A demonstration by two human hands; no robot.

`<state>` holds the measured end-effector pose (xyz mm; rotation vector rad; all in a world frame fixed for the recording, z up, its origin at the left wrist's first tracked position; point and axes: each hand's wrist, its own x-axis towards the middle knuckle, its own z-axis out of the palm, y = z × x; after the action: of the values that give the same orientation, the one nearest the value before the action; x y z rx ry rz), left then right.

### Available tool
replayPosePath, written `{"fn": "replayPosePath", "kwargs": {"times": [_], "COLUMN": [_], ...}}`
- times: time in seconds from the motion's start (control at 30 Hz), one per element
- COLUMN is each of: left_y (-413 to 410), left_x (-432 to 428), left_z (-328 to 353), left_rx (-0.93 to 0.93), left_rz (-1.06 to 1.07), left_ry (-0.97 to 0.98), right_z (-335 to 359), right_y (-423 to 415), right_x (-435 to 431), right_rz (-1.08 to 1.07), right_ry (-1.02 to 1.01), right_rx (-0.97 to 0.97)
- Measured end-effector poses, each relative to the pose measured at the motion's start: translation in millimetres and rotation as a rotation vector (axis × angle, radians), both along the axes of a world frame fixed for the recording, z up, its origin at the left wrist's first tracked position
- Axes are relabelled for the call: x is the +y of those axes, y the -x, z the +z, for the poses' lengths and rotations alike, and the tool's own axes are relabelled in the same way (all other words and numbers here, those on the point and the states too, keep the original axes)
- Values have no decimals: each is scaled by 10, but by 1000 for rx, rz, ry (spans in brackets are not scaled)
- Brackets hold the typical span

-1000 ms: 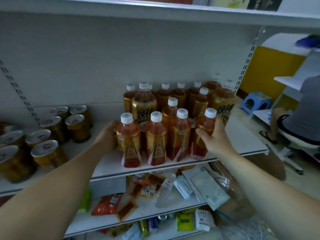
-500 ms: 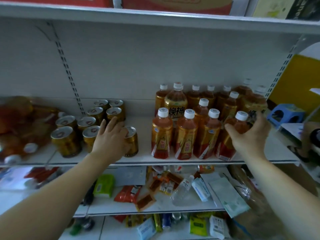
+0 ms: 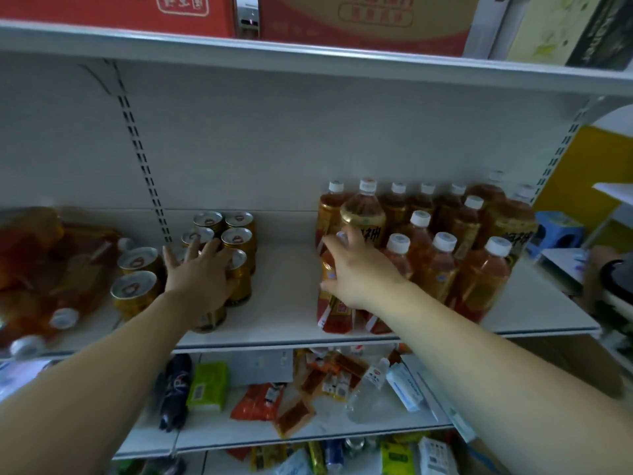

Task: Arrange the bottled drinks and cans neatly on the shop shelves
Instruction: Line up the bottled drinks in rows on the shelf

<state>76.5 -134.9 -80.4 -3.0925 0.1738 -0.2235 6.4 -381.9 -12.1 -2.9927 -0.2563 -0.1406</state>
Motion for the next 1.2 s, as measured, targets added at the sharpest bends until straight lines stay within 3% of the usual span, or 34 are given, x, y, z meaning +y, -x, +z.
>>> {"fn": "replayPosePath", "kwargs": {"times": [0.13, 0.6, 0.67, 0.77, 0.9, 1.03, 1.1, 1.2], "left_y": [-46, -109, -98, -109, -69, -118, -144, -227], "left_x": [35, 80, 88, 101, 50, -636, -1134, -1595], "left_z": [-43, -150, -142, -117, 39, 292, 303, 50], "left_rx": [61, 43, 47, 92, 79, -87, 41, 266], "left_rz": [43, 36, 29, 29, 28, -317, -469, -512], "left_ry": [149, 85, 84, 85, -12, 233, 330, 330], "right_z": [-94, -224, -154, 178, 568, 452, 307, 173], "right_y": [-228, -1716, -1626, -1200, -476, -95, -79, -93], "right_x": [87, 529, 531, 335, -334, -729, -808, -865], "right_rz": [88, 102, 123, 148, -16, -124, -108, -68], "right_ry": [-82, -90, -18, 47, 73, 369, 343, 309], "right_rx": [-70, -81, -22, -90, 32, 246, 200, 121]}}
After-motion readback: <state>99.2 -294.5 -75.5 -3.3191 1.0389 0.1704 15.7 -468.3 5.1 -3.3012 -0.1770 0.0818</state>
